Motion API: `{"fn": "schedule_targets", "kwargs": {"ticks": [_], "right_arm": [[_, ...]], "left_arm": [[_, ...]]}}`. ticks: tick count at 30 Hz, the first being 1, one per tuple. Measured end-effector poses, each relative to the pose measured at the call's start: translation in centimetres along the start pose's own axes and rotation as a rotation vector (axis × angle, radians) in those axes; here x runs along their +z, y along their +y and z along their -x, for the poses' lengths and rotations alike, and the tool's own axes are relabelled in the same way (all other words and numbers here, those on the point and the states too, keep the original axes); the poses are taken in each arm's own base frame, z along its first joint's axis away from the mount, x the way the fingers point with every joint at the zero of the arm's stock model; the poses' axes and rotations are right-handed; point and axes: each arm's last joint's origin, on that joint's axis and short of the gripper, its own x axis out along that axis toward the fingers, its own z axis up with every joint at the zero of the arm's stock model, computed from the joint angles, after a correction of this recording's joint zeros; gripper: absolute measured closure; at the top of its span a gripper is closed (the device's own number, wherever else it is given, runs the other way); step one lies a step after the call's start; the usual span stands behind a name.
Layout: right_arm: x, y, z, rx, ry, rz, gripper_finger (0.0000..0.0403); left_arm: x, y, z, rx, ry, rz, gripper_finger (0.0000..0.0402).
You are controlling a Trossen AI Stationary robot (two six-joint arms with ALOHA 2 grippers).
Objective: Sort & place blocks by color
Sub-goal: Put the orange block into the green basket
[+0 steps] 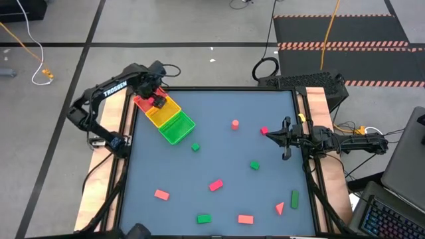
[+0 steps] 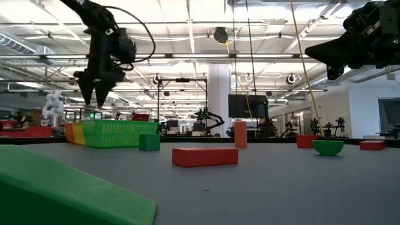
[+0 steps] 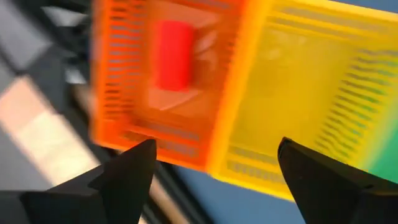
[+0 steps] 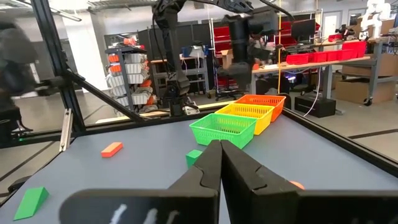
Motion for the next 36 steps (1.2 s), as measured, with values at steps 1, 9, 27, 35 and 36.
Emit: {"fn": "schedule_targets", "kwargs": {"ticks": [1, 9, 27, 35, 36], "right_arm": [[0.0, 0.0, 0.0, 0.0, 0.0, 0.0, 0.0403], [0.0, 0.0, 0.0, 0.0, 0.0, 0.0, 0.0403], [0.1, 0.0, 0.0, 0.001, -0.012, -0.002, 0.0403], [0.2, 0.0, 0.0, 0.002, -0.018, -0.003, 0.0403], [0.2, 0.0, 0.0, 0.002, -0.021, -0.003, 0.0403]], "left_arm": [[-0.4, -0.8, 0.5, -0.032, -0.01, -0.02, 0.008], [-4.9, -8.7, 4.7, -0.206, -0.109, -0.229, 0.0129], [-21.6, -21.7, 7.3, -0.272, -0.255, -0.845, 0.0135], [-26.0, -23.9, 3.7, -0.277, -0.224, -0.946, 0.0135], [-26.3, -24.0, 3.2, -0.262, -0.207, -0.954, 0.0135]]}}
